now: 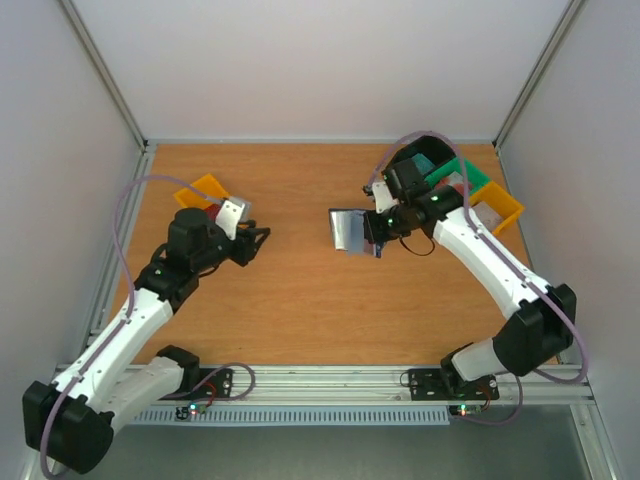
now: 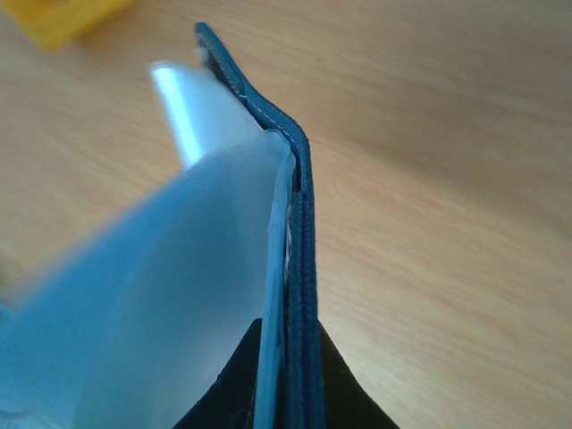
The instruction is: Take the credit cards out of the card holder
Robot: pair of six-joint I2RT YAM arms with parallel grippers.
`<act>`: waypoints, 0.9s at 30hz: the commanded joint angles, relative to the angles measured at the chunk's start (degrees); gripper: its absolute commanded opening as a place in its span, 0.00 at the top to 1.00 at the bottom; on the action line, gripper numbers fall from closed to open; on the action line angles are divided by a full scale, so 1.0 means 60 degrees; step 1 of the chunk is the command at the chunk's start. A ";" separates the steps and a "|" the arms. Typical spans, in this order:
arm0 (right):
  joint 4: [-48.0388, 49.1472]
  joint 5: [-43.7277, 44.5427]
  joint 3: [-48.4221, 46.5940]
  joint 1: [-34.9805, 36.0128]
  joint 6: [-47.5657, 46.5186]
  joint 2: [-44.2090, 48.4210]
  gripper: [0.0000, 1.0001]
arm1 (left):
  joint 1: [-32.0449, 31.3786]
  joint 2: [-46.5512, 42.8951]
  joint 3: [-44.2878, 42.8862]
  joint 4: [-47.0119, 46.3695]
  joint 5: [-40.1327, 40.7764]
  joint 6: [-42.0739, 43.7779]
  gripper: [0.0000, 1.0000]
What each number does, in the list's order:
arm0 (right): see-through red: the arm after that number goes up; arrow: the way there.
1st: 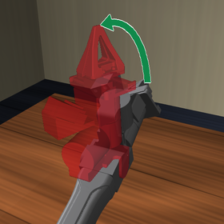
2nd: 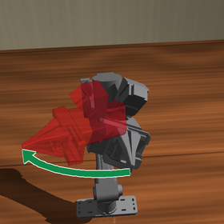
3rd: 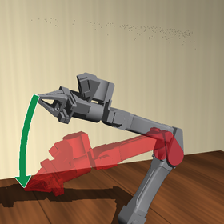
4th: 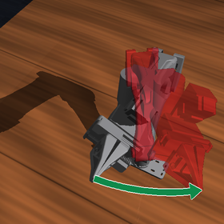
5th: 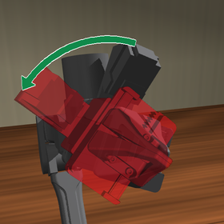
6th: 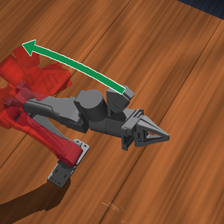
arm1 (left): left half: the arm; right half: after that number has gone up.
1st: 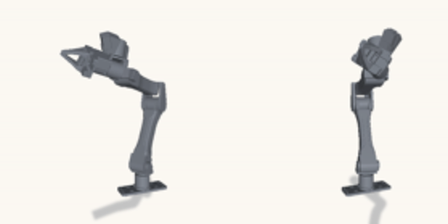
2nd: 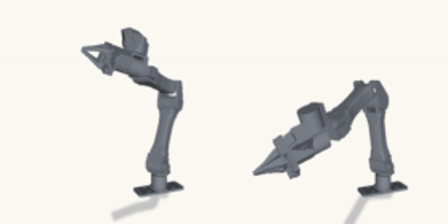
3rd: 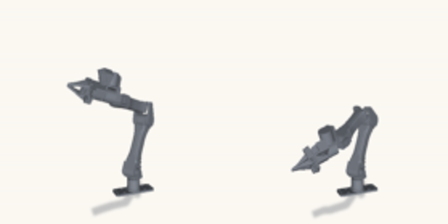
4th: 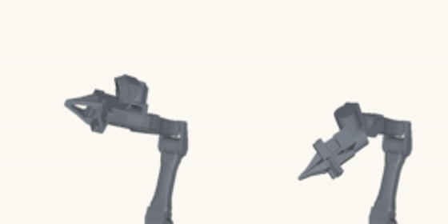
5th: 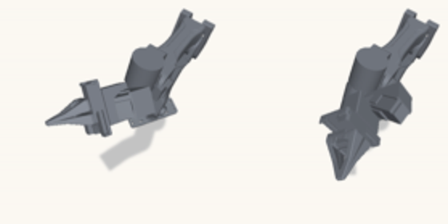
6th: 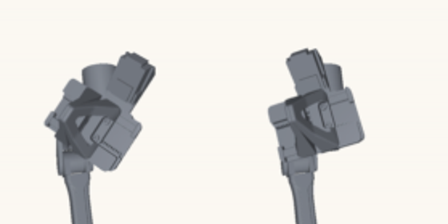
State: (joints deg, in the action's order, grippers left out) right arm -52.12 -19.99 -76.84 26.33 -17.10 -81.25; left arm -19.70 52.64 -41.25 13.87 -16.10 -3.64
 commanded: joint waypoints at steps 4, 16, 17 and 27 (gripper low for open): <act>-0.1155 0.3068 -0.1206 0.1301 0.1085 -0.0835 0.99 | -0.1804 -0.0050 -0.0270 -0.2902 -0.5013 -0.0590 0.60; -0.0660 0.1182 -0.2349 0.2471 0.0404 -0.1542 0.99 | -0.3445 0.1207 0.0549 -0.4983 -0.2790 -0.2675 0.63; -0.0330 0.0651 -0.2125 0.2474 0.0260 -0.1344 0.99 | -0.3387 0.1133 0.0592 -0.4804 -0.2714 -0.2666 0.65; 0.1309 -0.2787 -0.0802 0.2149 -0.0988 0.0065 0.99 | -0.2790 0.0480 0.0623 -0.3470 -0.4023 -0.2443 0.64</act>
State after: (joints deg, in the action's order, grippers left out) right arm -49.80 -27.55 -82.48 39.53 -18.24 -85.01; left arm -38.57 57.67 -37.78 -8.12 -37.67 -17.80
